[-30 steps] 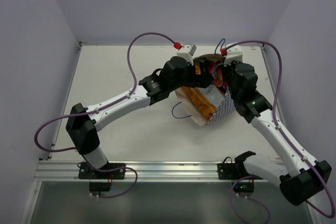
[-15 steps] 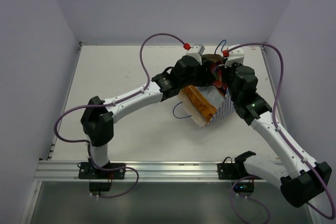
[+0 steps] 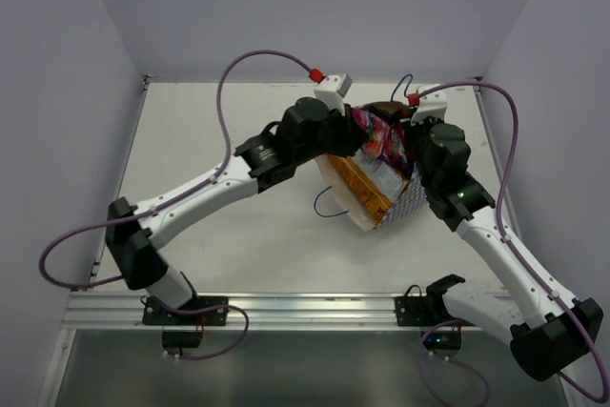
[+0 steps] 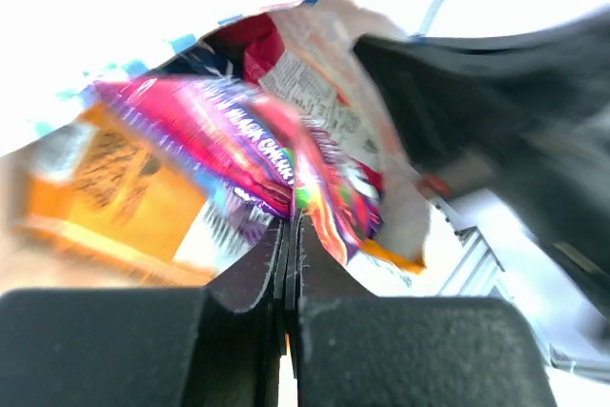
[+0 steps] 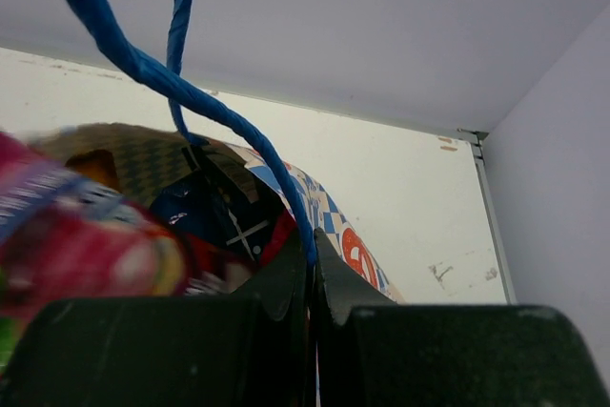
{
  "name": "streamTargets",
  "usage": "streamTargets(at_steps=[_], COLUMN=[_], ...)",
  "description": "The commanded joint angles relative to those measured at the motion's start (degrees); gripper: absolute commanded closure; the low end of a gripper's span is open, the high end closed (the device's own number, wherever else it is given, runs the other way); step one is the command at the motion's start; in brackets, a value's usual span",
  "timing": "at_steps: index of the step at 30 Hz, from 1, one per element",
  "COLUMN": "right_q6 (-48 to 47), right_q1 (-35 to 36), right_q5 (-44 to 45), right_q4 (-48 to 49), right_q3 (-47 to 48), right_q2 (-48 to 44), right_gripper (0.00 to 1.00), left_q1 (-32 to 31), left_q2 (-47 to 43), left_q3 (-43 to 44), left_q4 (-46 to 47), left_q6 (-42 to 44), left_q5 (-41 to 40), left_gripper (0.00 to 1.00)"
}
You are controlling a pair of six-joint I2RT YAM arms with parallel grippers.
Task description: Take the snacks out of the paper bag
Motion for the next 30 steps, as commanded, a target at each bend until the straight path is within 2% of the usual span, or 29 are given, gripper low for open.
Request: streamTargets(at_steps=[1, 5, 7, 8, 10, 13, 14, 17, 20, 24, 27, 30], right_q6=[0.4, 0.1, 0.1, 0.0, 0.0, 0.4, 0.6, 1.7, 2.6, 4.3, 4.8, 4.9], right_q1=[-1.1, -1.5, -1.6, -1.6, -1.5, -1.5, -1.5, -1.5, -1.5, -1.5, -1.5, -1.5], right_q5=[3.1, 3.7, 3.8, 3.8, 3.5, 2.4, 1.4, -0.2, -2.4, -5.6, -7.0, -7.6], right_q4=[3.1, 2.5, 1.4, 1.4, 0.0, -1.3, -2.7, -4.7, -6.7, -7.8, -7.9, -8.1], right_q3=[-0.3, 0.3, 1.0, 1.1, 1.7, 2.9, 3.3, 5.1, 5.7, 5.2, 4.5, 4.1], right_q2=[-2.0, -2.6, -2.8, -2.8, -3.0, -2.9, -2.9, -2.9, -3.2, -3.2, -2.9, -2.3], right_gripper=[1.0, 1.0, 1.0, 1.0, 1.0, 1.0, 1.0, 1.0, 1.0, 1.0, 1.0, 1.0], left_q1=[0.9, 5.4, 10.3, 14.5, 18.2, 26.2, 30.9, 38.8, 42.8, 44.9, 46.0, 48.3], left_q2=[-15.4, -24.6, -29.3, -30.8, -33.0, -31.9, -30.9, -24.6, -15.3, -4.9, -4.3, -4.2], left_q3=[-1.8, -5.2, -7.8, -8.8, -10.8, -14.7, -15.7, -19.1, -18.9, -17.1, -21.8, -31.6], left_q4=[-2.4, -10.4, -14.3, -15.1, -16.0, -13.5, -10.6, -2.3, 5.7, 15.7, 25.5, 34.4], left_q6=[5.2, 8.6, 11.0, 12.1, 14.7, 19.1, 20.0, 19.8, 19.2, 18.5, 18.2, 14.1], left_q5=[-4.5, -5.8, -6.7, -7.1, -9.5, -9.2, -7.4, -0.7, 2.4, 4.4, 3.0, 0.9], left_gripper=[1.0, 1.0, 1.0, 1.0, 1.0, 1.0, 1.0, 1.0, 1.0, 1.0, 1.0, 1.0])
